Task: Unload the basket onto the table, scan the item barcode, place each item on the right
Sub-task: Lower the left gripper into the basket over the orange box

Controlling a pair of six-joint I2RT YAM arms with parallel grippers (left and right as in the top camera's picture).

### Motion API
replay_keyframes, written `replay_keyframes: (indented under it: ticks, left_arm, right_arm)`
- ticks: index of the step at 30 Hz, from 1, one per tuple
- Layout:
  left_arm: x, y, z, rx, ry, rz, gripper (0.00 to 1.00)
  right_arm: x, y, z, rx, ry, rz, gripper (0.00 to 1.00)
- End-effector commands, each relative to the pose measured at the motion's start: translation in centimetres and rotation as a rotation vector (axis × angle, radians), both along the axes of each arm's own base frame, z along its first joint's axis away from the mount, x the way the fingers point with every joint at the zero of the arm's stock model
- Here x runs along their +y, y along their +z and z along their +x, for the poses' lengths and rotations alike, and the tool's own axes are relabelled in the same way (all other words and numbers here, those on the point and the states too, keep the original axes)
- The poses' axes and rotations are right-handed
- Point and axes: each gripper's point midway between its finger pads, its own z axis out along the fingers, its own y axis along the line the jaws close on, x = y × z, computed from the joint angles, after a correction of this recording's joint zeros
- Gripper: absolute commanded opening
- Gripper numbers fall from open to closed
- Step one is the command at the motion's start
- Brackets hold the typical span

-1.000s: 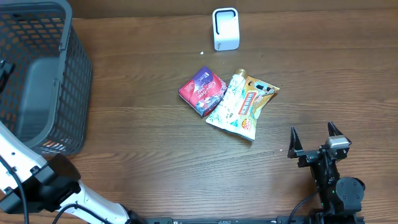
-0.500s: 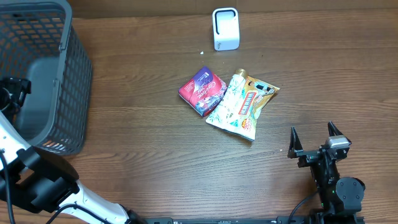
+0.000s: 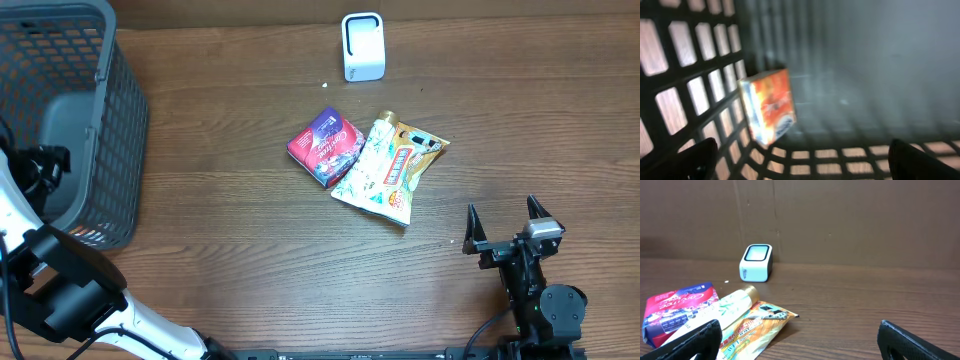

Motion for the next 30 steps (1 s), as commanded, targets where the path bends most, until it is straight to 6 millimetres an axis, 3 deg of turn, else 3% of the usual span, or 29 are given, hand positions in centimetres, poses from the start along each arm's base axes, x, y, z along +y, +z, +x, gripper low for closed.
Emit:
replay_keyframes:
  ticks: [1, 11, 22, 30]
  left_arm:
    - [0.5, -1.0, -1.1, 0.042, 0.087, 0.033, 1.0]
    - [-0.1, -2.7, -1.8, 0.073, 0.092, 0.011, 1.0]
    - [-1.0, -7.6, -2.9, 0.105, 0.095, -0.013, 1.0]
    - [-0.7, -8.2, -3.2, 0.116, 0.096, 0.008, 0.98]
  right_arm:
    - [-0.4, -0.2, 0.0, -0.004, -0.018, -0.001, 1.0]
    - [-0.4, -0.2, 0.0, -0.004, -0.018, -0.001, 1.0]
    - [-0.4, -0.2, 0.0, -0.004, -0.018, -0.001, 1.0]
    - [-0.4, -0.2, 0.0, -0.004, -0.018, -0.001, 1.0]
